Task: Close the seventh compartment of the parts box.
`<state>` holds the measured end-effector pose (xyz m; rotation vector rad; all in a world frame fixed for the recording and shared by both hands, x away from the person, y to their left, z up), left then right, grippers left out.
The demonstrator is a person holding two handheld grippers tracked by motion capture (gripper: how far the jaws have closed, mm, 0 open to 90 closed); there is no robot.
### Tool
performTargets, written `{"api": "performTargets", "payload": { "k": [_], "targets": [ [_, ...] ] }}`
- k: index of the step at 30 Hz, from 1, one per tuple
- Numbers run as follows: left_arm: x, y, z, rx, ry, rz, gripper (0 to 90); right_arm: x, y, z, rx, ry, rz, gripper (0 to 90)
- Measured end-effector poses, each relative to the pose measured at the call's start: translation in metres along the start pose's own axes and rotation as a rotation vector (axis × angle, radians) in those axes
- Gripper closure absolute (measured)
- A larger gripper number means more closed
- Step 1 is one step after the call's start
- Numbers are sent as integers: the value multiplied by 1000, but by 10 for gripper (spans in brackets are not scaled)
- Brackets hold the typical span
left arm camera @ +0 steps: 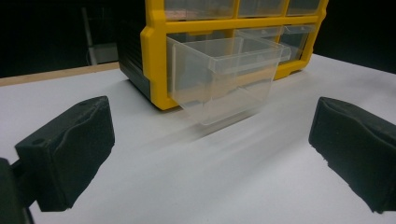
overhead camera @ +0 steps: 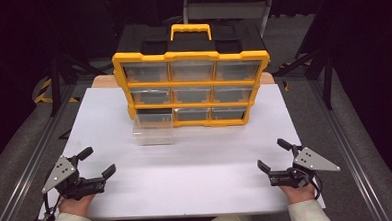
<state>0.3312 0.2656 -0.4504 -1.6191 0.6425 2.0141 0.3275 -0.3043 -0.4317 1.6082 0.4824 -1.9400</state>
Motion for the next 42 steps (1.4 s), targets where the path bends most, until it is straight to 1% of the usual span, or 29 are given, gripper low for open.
{"api": "performTargets", "payload": {
  "k": [4,8,13,16,18,24,26,27,28,35,38,40,41,42],
  "targets": [
    [-1,1,0,-4,3,-5,8,0,2,1,-6,15,-5,7],
    [-1,1,-2,-2,-6,-10,9,1,2,0,-15,11,-5,7],
    [-2,0,0,-7,-3,-9,12,1,2,-1,-21,10,-9,6],
    [-4,-1,2,-7,5,-5,12,1,2,-1,-22,9,-8,6],
    [-7,-1,3,-7,19,5,12,2,2,-1,-26,5,-9,7],
    [-14,1,6,-1,30,-15,14,4,3,-2,-32,2,-22,6],
    [-15,1,6,-5,39,-16,16,4,3,-2,-32,2,-22,7],
    [-15,1,6,-8,38,-14,16,4,3,-2,-33,1,-22,6],
    [-17,0,5,-8,43,0,17,4,3,-2,-35,1,-22,7],
    [-19,1,7,-11,51,-14,18,3,2,-2,-31,5,-15,7],
    [-20,1,7,-10,45,-16,23,3,2,-1,-30,7,-13,9],
    [-22,2,4,-10,50,-7,29,3,3,0,-23,13,-11,9],
    [-24,2,1,-2,52,-5,31,3,3,1,-20,13,-11,10],
    [-26,3,-1,3,52,-9,34,3,3,1,-18,11,-14,10]
  ]
}}
Point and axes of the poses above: each handheld gripper's, and its own axes: z roughly backward along the jaws, x roughly out of its underside, y roughly to its right, the point moved 3 cm from there along -z, roughly forward along the jaws
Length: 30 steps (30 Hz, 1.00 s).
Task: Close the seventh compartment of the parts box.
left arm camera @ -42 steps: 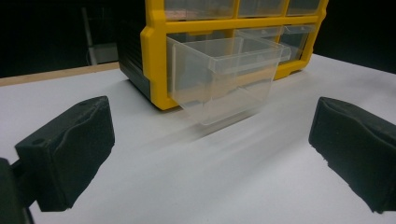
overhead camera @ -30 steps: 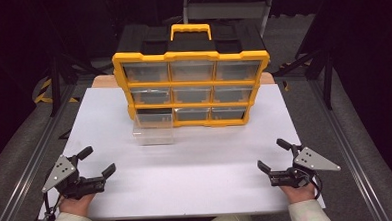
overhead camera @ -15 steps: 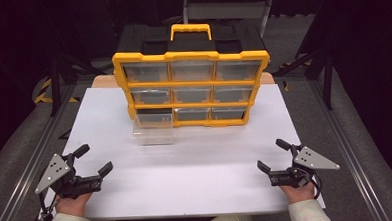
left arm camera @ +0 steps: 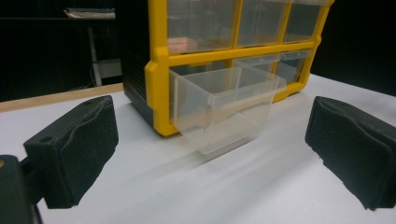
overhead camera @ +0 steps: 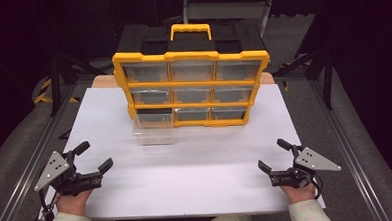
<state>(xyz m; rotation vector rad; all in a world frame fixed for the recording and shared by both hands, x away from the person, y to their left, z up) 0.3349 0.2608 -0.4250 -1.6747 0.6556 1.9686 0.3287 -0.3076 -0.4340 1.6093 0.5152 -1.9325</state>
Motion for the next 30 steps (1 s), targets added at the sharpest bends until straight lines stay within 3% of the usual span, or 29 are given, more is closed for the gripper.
{"api": "performTargets", "payload": {
  "k": [12,25,28,30],
  "targets": [
    [-15,9,-25,58,17,3,37,1,-1,-2,1,-14,-2,11],
    [-33,29,-58,144,33,-12,38,2,0,-3,-8,-17,-5,11],
    [-34,32,-59,170,52,-9,47,2,1,-3,-9,-16,-6,11],
    [-35,35,-60,189,48,-25,100,3,1,-4,-16,-20,-12,12]
  ]
}}
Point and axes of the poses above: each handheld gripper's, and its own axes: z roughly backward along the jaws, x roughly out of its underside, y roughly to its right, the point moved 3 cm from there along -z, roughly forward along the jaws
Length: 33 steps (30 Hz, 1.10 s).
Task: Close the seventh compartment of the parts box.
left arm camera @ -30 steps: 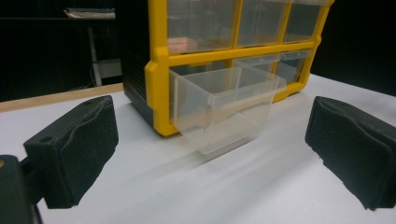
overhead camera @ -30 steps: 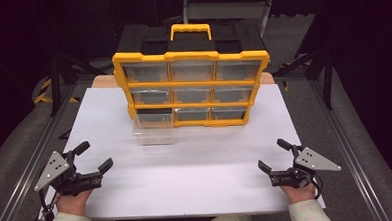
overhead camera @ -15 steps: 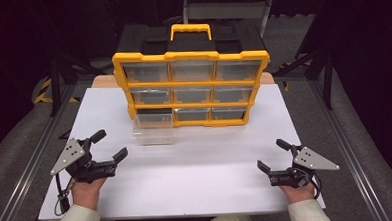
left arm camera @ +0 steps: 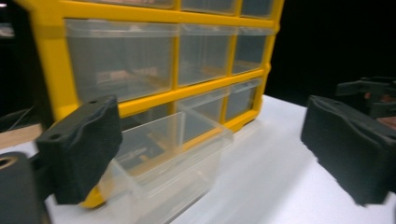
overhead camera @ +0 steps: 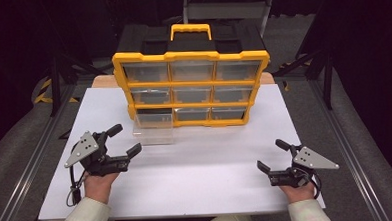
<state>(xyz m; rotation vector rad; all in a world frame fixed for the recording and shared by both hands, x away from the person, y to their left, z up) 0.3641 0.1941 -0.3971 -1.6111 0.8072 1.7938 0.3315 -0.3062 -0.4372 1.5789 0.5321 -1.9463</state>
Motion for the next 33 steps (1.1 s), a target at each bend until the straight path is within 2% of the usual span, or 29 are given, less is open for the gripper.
{"api": "performTargets", "payload": {
  "k": [3,5,8,9,11,13,14,20,24,26,27,30,33],
  "targets": [
    [-1,2,-1,17,-15,-2,205,0,0,0,-4,-8,-1,14],
    [-2,3,-2,27,-29,-8,351,1,0,-1,-5,-10,0,14],
    [-4,3,-2,67,-31,-6,566,1,0,-1,-4,-10,-1,16],
    [-5,3,-2,84,-27,-12,647,1,0,-1,-5,-11,-1,17],
    [-7,3,-1,89,-14,-12,797,1,0,-1,-10,-14,-6,20],
    [-7,3,-1,95,-6,-1,870,1,0,-2,-16,-15,-7,23],
    [-8,2,-2,103,-9,5,893,1,0,-2,-16,-16,-8,24],
    [-10,2,-10,131,-29,12,895,1,0,-2,-19,-15,-10,25],
    [-9,-1,-19,162,-97,19,895,2,0,-2,-21,-16,-11,26],
    [-8,-2,-21,158,-111,25,895,1,0,-2,-21,-16,-10,26],
    [-7,-5,-24,143,-129,33,895,1,0,-2,-21,-16,-10,26],
    [-1,-14,-29,126,-176,82,895,1,0,-2,-22,-13,-7,26],
    [4,-20,-35,134,-216,85,895,1,0,-2,-22,-15,-9,27]
  ]
}}
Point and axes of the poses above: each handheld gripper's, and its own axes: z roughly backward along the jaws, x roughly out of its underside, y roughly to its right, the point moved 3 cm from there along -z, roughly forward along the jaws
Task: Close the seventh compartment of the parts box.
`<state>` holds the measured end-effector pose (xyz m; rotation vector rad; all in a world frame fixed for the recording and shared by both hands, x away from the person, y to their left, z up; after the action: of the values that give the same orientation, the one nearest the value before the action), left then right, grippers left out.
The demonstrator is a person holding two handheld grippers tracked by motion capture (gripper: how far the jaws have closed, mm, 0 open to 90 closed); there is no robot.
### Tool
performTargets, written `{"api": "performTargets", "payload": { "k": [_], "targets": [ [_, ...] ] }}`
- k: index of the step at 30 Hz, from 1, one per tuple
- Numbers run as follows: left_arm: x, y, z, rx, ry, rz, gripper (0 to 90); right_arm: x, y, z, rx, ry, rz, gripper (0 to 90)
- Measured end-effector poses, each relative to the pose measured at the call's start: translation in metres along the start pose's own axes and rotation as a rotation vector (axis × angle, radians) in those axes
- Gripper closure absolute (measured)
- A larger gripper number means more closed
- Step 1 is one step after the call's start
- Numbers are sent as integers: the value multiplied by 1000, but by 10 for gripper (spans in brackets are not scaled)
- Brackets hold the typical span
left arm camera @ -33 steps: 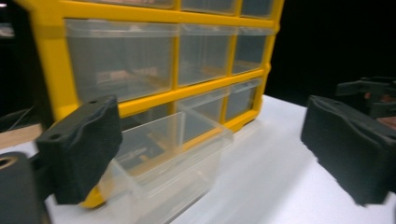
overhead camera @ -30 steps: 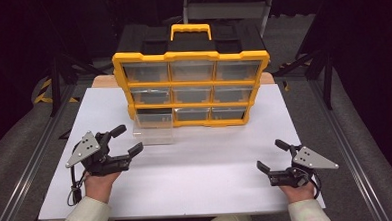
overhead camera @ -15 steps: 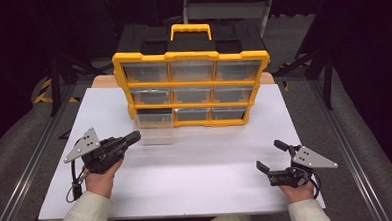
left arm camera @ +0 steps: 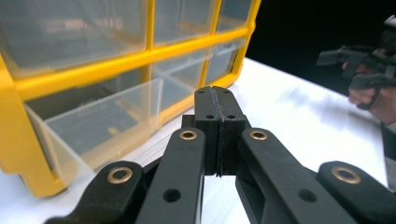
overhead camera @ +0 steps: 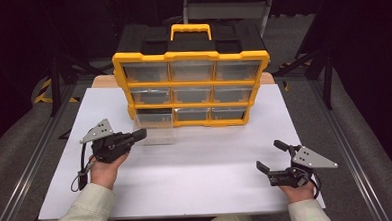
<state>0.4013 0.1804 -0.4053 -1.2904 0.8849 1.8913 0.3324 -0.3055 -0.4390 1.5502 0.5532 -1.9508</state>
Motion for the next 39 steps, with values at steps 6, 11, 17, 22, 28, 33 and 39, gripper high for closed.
{"api": "performTargets", "payload": {
  "k": [6,11,17,22,28,33,39],
  "targets": [
    [6,-2,-9,28,-59,6,895,0,0,0,-1,1,2,27],
    [14,-2,-16,41,-107,16,895,0,0,0,-2,2,3,27],
    [20,-4,-21,53,-151,35,895,0,0,1,0,1,1,28],
    [24,-4,-25,74,-195,46,895,0,1,1,-8,6,-4,28],
    [29,-6,-30,92,-263,79,895,0,0,1,-8,5,-3,28],
    [31,-8,-32,88,-285,91,895,0,0,1,-16,10,-8,28],
    [33,-12,-36,70,-291,105,895,0,0,0,-21,9,-8,28]
  ]
}}
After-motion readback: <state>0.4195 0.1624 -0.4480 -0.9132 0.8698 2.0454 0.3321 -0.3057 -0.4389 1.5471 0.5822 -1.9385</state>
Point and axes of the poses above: each handheld gripper's, and its own axes: z roughly backward along the jaws, x roughly out of its underside, y roughly to its right, the point moved 3 cm from there along -z, roughly forward along the jaws
